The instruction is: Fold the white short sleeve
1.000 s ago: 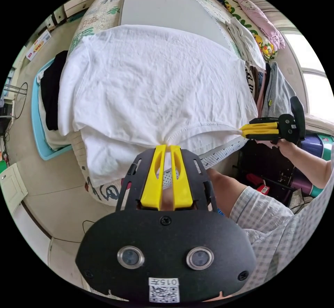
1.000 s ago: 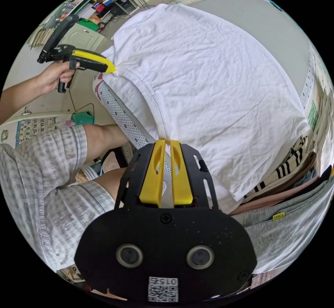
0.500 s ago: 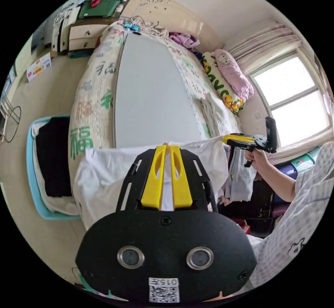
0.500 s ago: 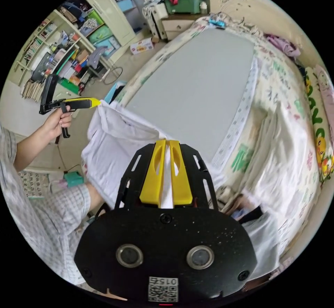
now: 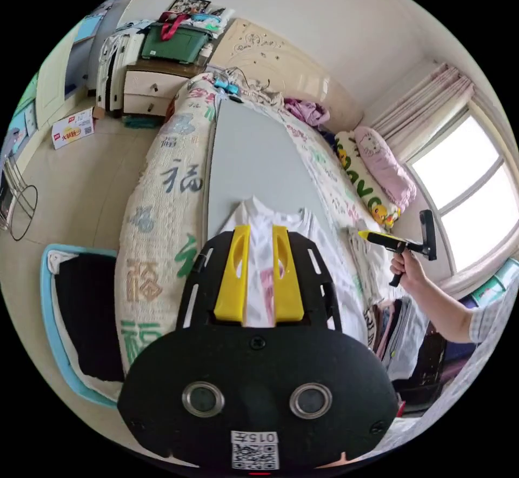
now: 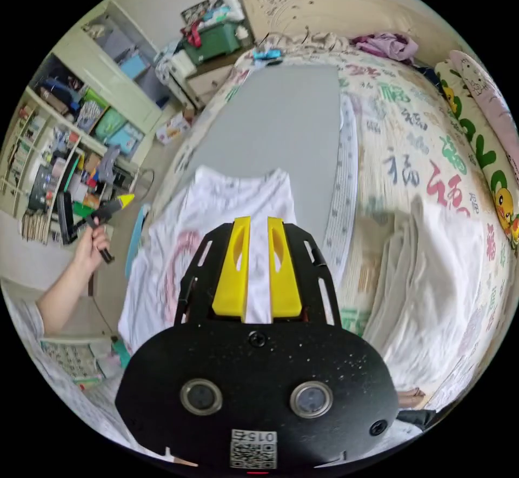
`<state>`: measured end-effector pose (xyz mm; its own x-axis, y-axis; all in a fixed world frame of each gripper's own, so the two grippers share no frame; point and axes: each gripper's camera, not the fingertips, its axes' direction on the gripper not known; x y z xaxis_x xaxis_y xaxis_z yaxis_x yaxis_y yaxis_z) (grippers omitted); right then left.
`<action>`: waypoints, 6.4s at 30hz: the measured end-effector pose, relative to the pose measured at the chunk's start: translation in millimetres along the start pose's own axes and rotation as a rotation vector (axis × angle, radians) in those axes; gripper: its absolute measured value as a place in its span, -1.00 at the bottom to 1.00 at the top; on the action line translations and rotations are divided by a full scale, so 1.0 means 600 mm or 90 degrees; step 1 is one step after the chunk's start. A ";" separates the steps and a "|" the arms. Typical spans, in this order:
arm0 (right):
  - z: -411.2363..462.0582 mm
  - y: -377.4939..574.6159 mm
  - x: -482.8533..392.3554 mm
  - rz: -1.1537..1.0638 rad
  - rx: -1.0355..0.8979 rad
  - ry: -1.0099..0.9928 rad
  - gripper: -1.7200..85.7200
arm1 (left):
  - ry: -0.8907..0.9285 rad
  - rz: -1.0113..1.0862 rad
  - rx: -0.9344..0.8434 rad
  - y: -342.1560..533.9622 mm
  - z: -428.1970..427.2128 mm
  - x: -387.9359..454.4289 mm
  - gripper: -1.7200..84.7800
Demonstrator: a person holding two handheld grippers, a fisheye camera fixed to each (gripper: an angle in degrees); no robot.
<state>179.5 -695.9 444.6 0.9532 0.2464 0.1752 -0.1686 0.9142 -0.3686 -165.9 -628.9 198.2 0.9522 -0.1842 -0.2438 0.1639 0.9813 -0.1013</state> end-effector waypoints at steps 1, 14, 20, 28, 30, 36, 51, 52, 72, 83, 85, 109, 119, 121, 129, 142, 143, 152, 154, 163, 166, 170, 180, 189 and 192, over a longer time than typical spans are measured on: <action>0.001 0.056 0.004 0.009 -0.050 0.004 -0.82 | -0.028 -0.014 -0.050 0.043 -0.011 -0.015 -0.79; -0.031 0.395 0.004 0.178 -0.347 0.056 -0.77 | -0.116 -0.277 -0.307 0.354 -0.124 -0.084 -0.73; -0.007 0.394 0.000 0.203 -0.411 0.024 -0.76 | -0.091 -0.250 -0.325 0.359 -0.095 -0.070 -0.73; -0.061 0.406 -0.003 0.215 -0.411 -0.017 -0.94 | -0.060 -0.216 -0.312 0.353 -0.110 -0.060 -0.96; -0.080 0.410 -0.012 0.194 -0.422 0.008 -0.95 | -0.061 -0.201 -0.306 0.350 -0.122 -0.051 -0.97; -0.096 0.446 -0.044 0.151 -0.490 0.059 -0.95 | -0.078 -0.151 -0.354 0.363 -0.134 -0.022 -0.97; -0.247 0.356 -0.135 -0.037 -0.208 0.082 -0.83 | -0.025 -0.091 -0.218 0.196 -0.088 0.092 -0.84; -0.245 0.330 -0.140 -0.064 -0.176 0.072 -0.82 | 0.020 -0.083 -0.196 0.166 -0.062 0.113 -0.83; -0.082 0.162 -0.101 -0.176 -0.131 -0.055 -0.87 | -0.030 0.013 -0.320 -0.034 0.256 0.309 -0.92; -0.199 0.242 0.004 0.161 0.149 0.023 -0.95 | 0.156 0.061 -0.109 -0.196 0.254 0.438 -0.97; -0.202 0.261 0.026 0.251 0.183 0.048 -0.95 | 0.196 0.102 -0.097 -0.236 0.306 0.493 -0.97; -0.057 0.208 -0.038 0.218 0.036 0.139 -0.86 | 0.265 0.148 -0.089 -0.174 0.303 0.493 -0.81; 0.048 0.103 -0.214 0.024 0.001 -0.173 -0.85 | -0.038 -0.103 -0.106 0.030 0.046 0.177 -0.80; 0.100 0.055 -0.254 0.002 -0.035 -0.239 -0.84 | -0.054 -0.135 -0.098 0.050 0.013 0.123 -0.80; 0.266 -0.029 -0.327 0.020 -0.157 -0.206 -0.82 | -0.055 0.006 -0.120 0.021 0.029 0.055 -0.76; 0.398 -0.080 -0.372 0.024 -0.192 -0.076 -0.91 | 0.018 -0.198 -0.150 0.013 0.047 -0.098 -0.85; 0.401 -0.082 -0.372 0.022 -0.196 -0.073 -0.92 | 0.024 -0.207 -0.148 0.014 0.045 -0.105 -0.87; 0.366 -0.255 -0.395 0.027 -0.019 -0.062 -0.96 | 0.129 -0.352 0.014 0.038 -0.059 -0.275 -0.95; 0.393 -0.343 -0.434 -0.023 -0.006 -0.086 -0.96 | 0.148 -0.378 0.039 0.042 -0.070 -0.328 -0.95; 0.638 -0.497 -0.603 -0.207 -0.240 0.004 -0.90 | 0.249 -0.511 0.036 0.079 -0.052 -0.472 -0.87; 0.655 -0.491 -0.662 -0.332 -0.243 0.058 -0.85 | 0.247 -0.488 0.029 0.090 -0.057 -0.491 -0.83; 0.622 -0.485 -0.700 -0.404 -0.208 0.026 -0.82 | 0.252 -0.451 -0.007 0.094 -0.051 -0.508 -0.79; 0.439 -0.241 -0.450 -0.241 -0.200 -0.161 -0.85 | 0.257 -0.329 -0.103 0.143 -0.077 -0.482 -0.78; 0.306 0.154 -0.085 0.170 -0.348 -0.018 -0.82 | 0.155 -0.275 -0.313 0.356 -0.153 -0.383 -0.77; 0.277 0.247 -0.004 0.271 -0.356 0.014 -0.79 | 0.113 -0.270 -0.325 0.382 -0.149 -0.343 -0.76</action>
<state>110.6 -507.7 541.4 0.8389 0.5340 -0.1049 -0.3794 0.4358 -0.8162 -347.5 -371.3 138.7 0.7690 -0.5955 -0.2326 0.3292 0.6807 -0.6544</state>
